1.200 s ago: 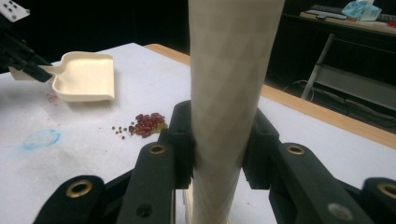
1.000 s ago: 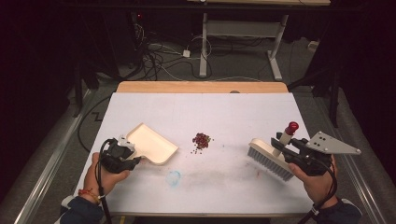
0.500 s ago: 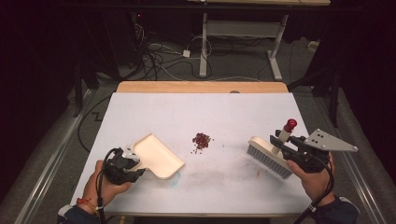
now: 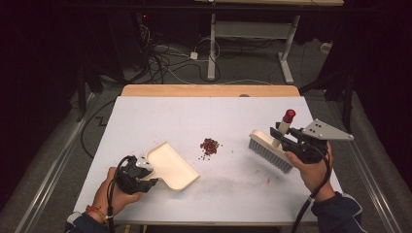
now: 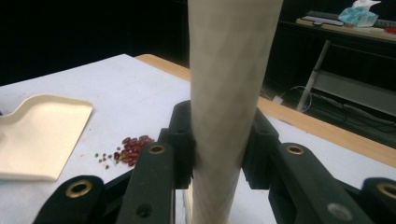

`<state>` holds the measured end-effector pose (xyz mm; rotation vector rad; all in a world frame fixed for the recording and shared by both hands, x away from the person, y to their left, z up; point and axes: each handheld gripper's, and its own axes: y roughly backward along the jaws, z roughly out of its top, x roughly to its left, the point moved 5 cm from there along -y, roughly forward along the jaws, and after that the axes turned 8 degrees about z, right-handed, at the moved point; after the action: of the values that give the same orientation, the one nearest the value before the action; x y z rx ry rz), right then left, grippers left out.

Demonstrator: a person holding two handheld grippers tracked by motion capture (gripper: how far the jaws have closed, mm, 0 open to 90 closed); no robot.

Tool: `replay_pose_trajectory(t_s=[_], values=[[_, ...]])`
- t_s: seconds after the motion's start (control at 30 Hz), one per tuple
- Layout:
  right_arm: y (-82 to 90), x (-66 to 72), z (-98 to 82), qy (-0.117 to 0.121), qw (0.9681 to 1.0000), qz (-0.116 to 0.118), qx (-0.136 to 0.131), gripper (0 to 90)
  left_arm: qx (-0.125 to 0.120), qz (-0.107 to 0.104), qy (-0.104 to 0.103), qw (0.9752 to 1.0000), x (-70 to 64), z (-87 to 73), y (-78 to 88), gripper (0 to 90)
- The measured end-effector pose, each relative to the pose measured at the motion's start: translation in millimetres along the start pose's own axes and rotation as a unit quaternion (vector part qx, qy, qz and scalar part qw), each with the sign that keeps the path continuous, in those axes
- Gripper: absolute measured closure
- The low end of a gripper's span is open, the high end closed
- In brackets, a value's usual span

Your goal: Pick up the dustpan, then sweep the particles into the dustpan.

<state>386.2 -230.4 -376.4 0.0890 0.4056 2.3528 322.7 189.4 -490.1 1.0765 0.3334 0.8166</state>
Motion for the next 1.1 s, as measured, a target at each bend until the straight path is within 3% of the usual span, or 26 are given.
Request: replay_pose_trajectory(t_s=[0.37, 0.7, 0.93, 1.1], values=[[-41.7, -7.3, 15.3, -0.002, 1.0, 0.0, 0.004, 69.6, -0.004, -0.006, -0.006, 1.0, 1.1, 1.3, -3.6, 64.0], [-66.2, -11.3, 20.8, -0.007, 0.9999, 0.001, 0.015, 69.7, -0.002, -0.007, -0.007, 0.9999, 0.6, 0.5, -5.1, 64.0], [-92.3, -11.6, 21.8, -0.007, 0.9996, -0.007, 0.025, 69.7, -0.001, -0.013, -0.007, 0.9999, -1.2, 3.2, -7.3, 64.0], [-109.8, -12.1, 21.4, -0.026, 0.9994, -0.003, 0.021, 69.7, 0.0, -0.013, -0.011, 0.9999, -3.4, 4.8, -8.2, 64.0]])
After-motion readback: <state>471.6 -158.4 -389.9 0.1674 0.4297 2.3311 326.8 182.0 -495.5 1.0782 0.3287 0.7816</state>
